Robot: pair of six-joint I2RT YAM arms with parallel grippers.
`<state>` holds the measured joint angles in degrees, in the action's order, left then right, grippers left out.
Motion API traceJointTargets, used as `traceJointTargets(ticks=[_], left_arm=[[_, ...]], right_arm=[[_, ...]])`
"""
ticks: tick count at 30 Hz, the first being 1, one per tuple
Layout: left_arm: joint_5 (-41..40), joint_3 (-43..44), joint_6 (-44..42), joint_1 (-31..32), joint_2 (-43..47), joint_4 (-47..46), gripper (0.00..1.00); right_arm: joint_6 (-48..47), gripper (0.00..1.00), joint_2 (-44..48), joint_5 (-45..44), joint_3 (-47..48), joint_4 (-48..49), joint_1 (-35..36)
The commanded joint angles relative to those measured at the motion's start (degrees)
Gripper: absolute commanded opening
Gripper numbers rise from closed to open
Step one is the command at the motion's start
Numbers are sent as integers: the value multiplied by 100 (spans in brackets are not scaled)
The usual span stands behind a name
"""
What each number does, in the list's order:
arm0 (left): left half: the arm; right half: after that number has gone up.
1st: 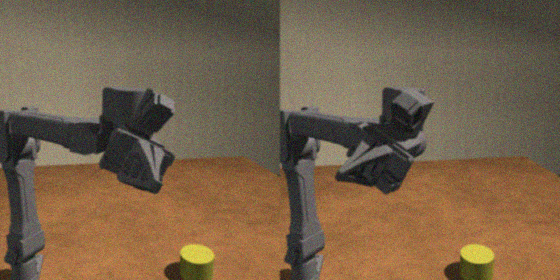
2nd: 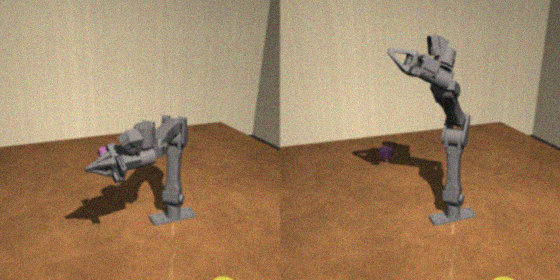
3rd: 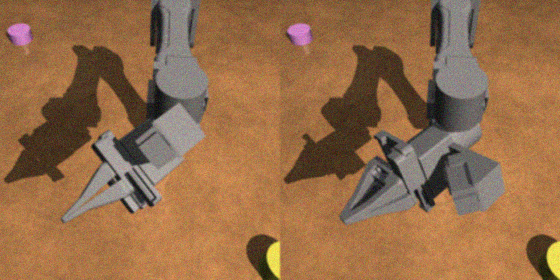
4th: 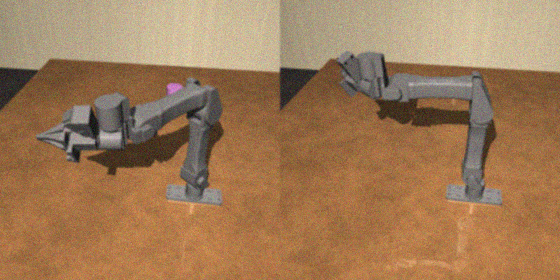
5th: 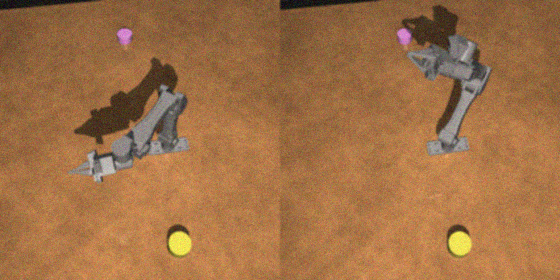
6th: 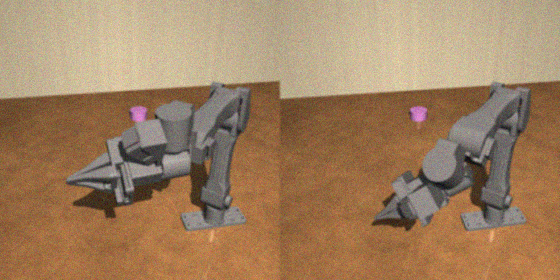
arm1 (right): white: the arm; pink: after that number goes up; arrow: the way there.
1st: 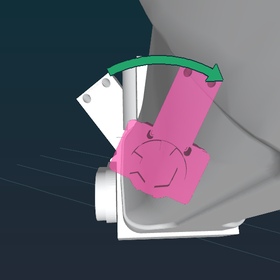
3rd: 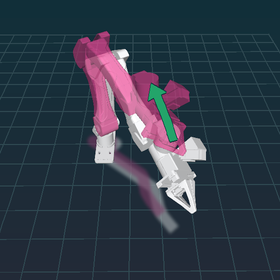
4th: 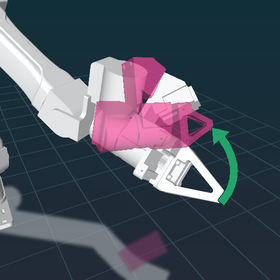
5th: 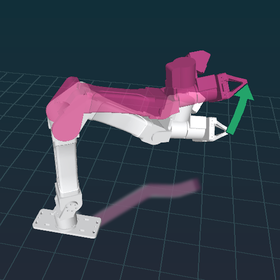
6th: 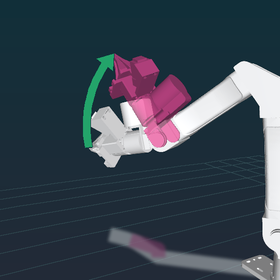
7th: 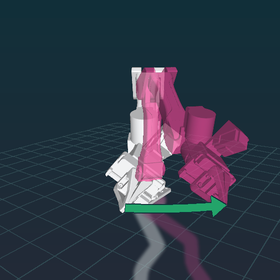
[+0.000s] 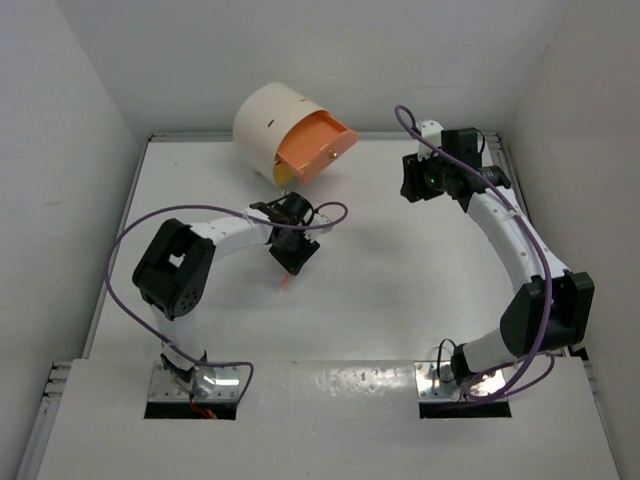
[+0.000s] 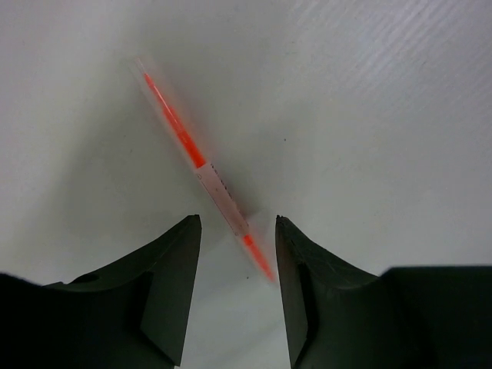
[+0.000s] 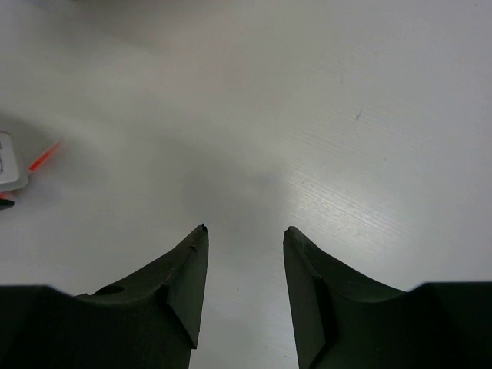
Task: Sort the stationery into containers
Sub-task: Pick up the pen from the center of the board.
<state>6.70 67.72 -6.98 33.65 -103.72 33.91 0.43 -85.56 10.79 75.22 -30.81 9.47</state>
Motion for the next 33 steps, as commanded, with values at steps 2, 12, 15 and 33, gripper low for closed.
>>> traceJointTargets(ticks=[2,12,15,33], left_arm=[[68,285,-31,-78,-69,-201,47],[200,110,39,-87,-403,-165,32],[235,109,13,-95,-447,-157,31],[271,2849,-752,424,1514,169,2]], right_arm=[[124,44,189,143,63,57,-25],[247,44,13,301,221,57,-25],[265,44,-40,328,300,57,-16],[2040,44,-277,2173,326,531,-851]])
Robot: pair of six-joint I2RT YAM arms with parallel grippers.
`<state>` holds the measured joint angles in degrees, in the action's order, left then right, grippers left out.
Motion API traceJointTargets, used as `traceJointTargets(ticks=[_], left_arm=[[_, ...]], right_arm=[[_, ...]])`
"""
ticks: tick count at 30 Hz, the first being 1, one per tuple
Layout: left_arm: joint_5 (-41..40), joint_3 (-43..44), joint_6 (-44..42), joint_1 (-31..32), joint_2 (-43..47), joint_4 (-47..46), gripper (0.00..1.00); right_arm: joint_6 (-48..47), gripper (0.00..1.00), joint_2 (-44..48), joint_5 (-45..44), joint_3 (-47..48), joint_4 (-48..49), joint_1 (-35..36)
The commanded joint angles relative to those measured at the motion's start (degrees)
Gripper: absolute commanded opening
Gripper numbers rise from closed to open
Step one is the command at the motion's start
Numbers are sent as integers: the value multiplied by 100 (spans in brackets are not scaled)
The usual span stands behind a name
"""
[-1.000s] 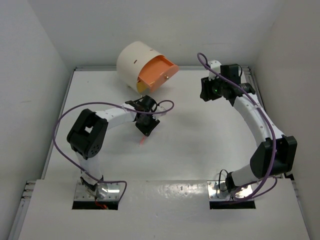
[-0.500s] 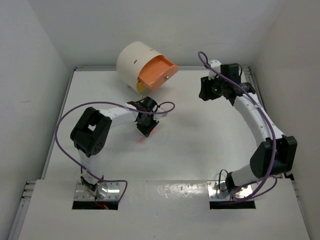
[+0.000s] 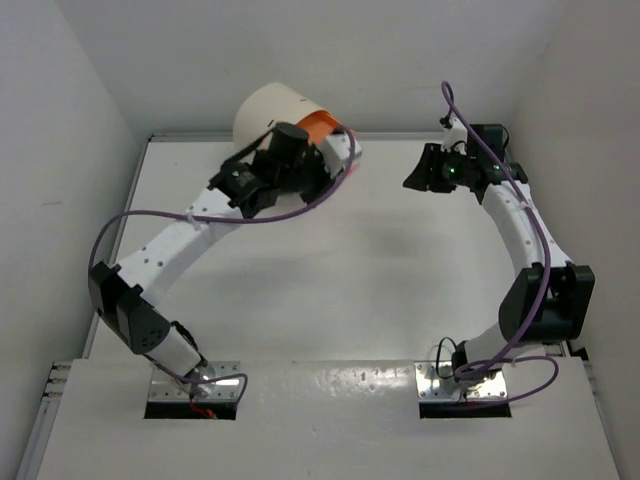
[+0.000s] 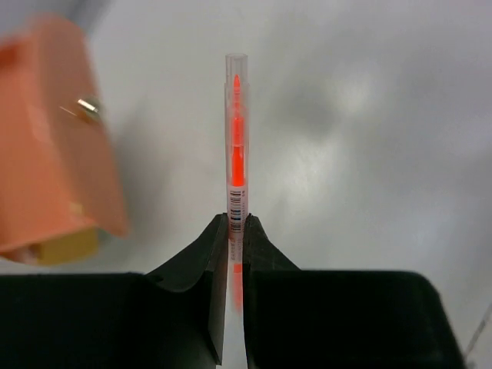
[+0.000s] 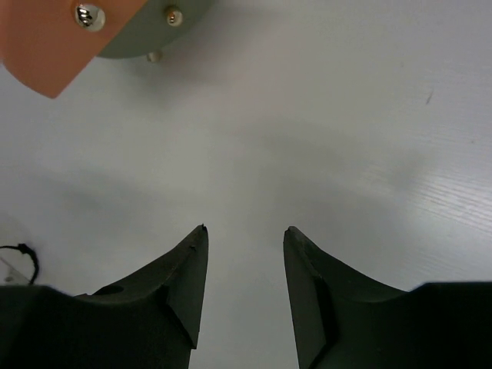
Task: Sort the stationery into containers
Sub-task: Pick up the pen from the center of the board, then place the pen in the drawer.
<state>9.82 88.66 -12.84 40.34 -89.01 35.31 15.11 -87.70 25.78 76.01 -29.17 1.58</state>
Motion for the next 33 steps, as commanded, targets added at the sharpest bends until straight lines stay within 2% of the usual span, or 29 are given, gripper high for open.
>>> traceJointTargets(ticks=[1,2,6,10,13,17,25,33], left_arm=[[-77,1010,-183,-359,-54,29,2],[-216,1509,-262,-403,-185,46,1],[-358,2435,-438,-737,-958,-111,1],[-428,2410,-587,-1019,-1136,-1093,1],[-499,2524,-579,-1089,-1285,-1464,1],[-254,2875,-544,-1230,-1618,-1536,1],[-68,2858,-597,-1511,-1935,-1852,1],[467,2920,-307,-1810,-2234,-2221,1]], right_arm=[[598,44,-89,726,274,394,-70],[668,45,-89,848,309,429,-71],[835,46,-177,885,397,474,-53],[835,46,-273,885,388,526,-53],[827,46,-335,876,450,482,-53],[783,46,-362,832,476,482,-53],[730,46,-371,841,512,447,-53],[765,46,-423,973,467,509,-53]])
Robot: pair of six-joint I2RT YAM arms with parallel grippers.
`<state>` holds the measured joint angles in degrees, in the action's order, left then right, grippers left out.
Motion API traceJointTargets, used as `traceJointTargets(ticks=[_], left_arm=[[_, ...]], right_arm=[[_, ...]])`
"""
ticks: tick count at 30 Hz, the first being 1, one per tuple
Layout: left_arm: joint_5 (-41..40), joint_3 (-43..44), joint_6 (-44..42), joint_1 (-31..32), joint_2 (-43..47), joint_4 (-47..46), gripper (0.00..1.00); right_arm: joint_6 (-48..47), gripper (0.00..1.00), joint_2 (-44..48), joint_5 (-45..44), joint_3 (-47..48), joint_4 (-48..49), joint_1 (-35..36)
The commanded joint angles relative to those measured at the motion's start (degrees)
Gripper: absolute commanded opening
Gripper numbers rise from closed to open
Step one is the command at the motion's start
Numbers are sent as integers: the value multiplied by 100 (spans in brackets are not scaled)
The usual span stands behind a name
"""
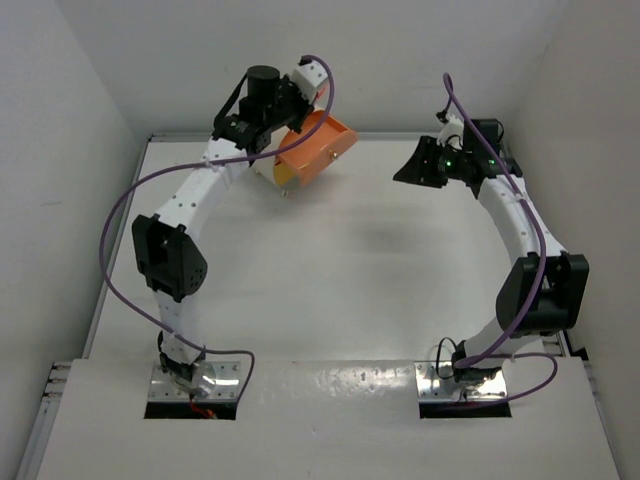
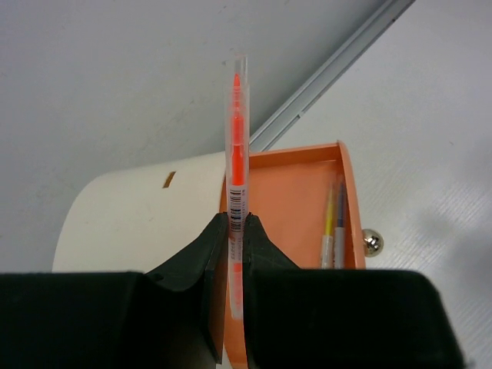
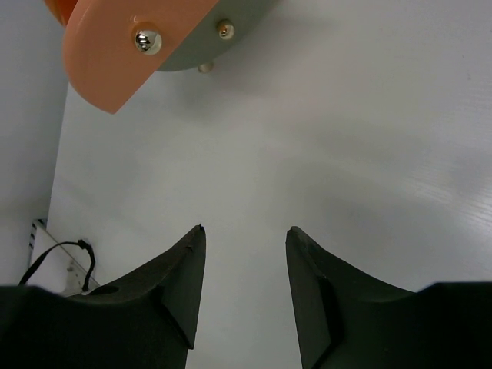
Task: Sort the stationery into containers
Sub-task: Place the pen in the drawer.
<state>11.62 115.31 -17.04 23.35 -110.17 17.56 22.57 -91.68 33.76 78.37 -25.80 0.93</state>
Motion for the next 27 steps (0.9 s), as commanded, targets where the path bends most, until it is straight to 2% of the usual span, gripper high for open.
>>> traceJointTargets(ticks=[1,7,13,18,20,24,27], left_arm=[[297,316,113,-129,-162,-447,1],[596,783,218,-191,-558,-236,2],[746,730,271,-191,-673,89,2],[570,388,61,-217,-515,502,2],[491,378,-36,-208,-540,703,5],[517,493,-54,-226,-655,951,21],[526,475,-45,-244,-681,933,25]], right_arm=[[2,46,-34,175,240,163,13],[-24,46,-52,166,223,163,13],[-33,46,-104,105,293,137,13],[-7,46,-166,105,381,163,21],[20,45,-201,105,425,189,30],[-33,46,-324,96,556,198,161],[-103,46,-438,61,706,146,232]])
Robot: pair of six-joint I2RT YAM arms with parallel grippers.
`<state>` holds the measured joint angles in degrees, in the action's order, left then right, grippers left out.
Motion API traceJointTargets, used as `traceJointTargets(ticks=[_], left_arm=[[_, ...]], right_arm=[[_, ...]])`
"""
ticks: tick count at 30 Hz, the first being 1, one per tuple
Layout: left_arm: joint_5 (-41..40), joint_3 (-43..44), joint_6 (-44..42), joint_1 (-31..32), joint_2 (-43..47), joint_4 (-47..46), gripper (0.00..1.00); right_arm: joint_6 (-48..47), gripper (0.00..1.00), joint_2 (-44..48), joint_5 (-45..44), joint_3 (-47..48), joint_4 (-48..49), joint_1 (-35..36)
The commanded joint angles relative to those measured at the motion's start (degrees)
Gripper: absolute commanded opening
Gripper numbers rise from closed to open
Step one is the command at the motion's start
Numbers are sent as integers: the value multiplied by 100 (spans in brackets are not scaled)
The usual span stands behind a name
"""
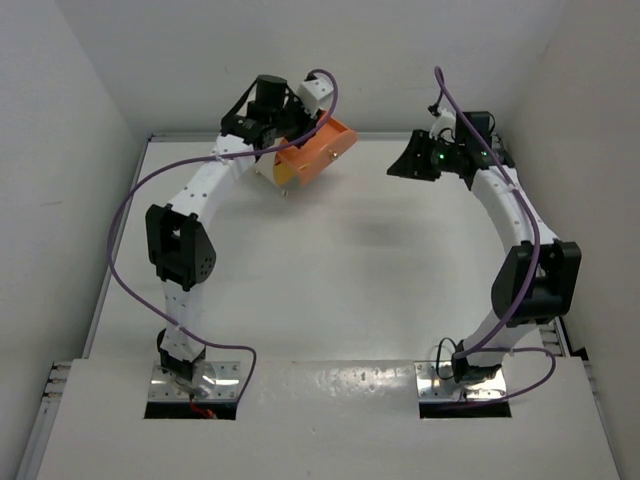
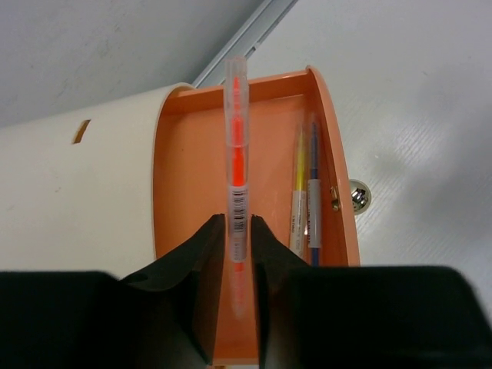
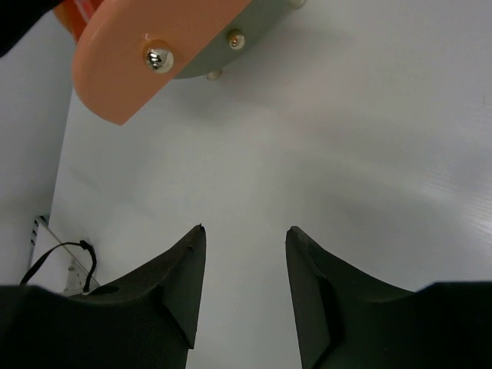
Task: Sort the stationery into containers
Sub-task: Place the pen in the drawer.
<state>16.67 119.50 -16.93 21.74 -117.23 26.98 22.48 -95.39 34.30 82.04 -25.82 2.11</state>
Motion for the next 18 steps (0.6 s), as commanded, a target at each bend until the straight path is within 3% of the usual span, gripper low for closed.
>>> traceJointTargets(ticks=[1,5,6,8,16,18], left_arm=[[21,64,-48,-82,16,-26,30],[21,257,-82,-91,-2,79,49],[-5,345,-39,-91,42,88,58],[-58,424,66,-125,147,0,60],[-375,495,919,-407,754,-896,53],[-436,285,1207,-573,807,-1123,48]], right_arm=[[-103,46,-137,-11,443,130,140],[-86,46,-234,-20,629,104,184],[-25,45,-277,-55,655,130,211],[63,44,-295,-47,664,287,254],[977,35,-611,41,699,1061,553],[1187,28,-734,32,900,1228,650]])
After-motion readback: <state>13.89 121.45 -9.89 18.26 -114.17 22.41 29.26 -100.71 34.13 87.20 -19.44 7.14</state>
